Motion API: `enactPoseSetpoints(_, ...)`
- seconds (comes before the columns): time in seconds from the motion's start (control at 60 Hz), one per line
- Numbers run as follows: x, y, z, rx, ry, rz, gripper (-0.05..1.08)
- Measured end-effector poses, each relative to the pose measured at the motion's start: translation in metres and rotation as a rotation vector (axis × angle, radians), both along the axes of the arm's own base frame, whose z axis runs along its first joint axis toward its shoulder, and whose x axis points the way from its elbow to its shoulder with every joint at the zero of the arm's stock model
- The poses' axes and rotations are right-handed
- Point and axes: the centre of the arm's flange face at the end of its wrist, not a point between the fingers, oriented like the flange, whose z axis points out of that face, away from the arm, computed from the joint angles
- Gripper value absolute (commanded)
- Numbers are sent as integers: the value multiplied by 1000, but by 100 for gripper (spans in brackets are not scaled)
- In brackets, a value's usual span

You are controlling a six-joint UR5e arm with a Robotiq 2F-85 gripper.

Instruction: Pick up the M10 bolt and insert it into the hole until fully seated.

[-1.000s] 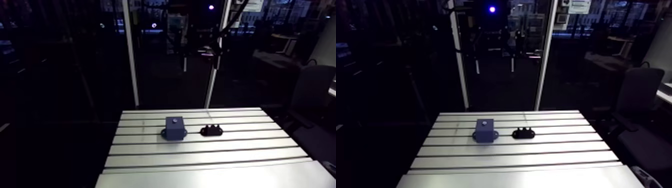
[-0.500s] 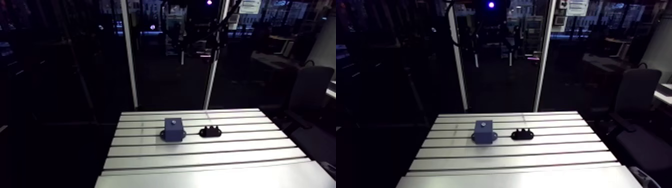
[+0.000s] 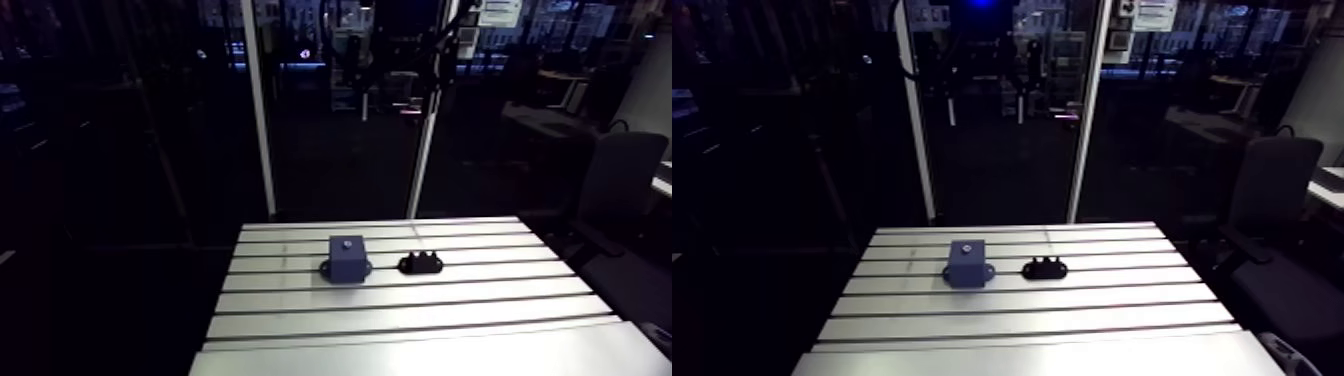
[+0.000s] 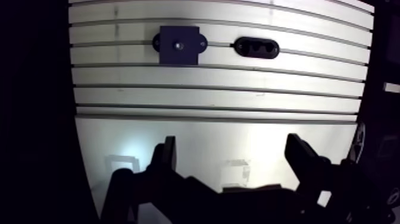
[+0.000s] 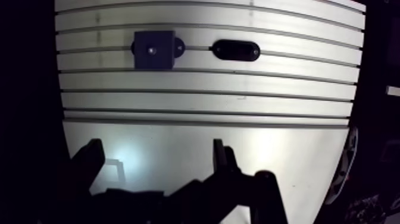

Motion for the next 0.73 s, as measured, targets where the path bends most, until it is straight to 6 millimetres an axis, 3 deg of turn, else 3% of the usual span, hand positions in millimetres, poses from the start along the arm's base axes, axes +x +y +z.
enactPoseSetpoints(0.733,2,0,-4,-3,-19,-3,1)
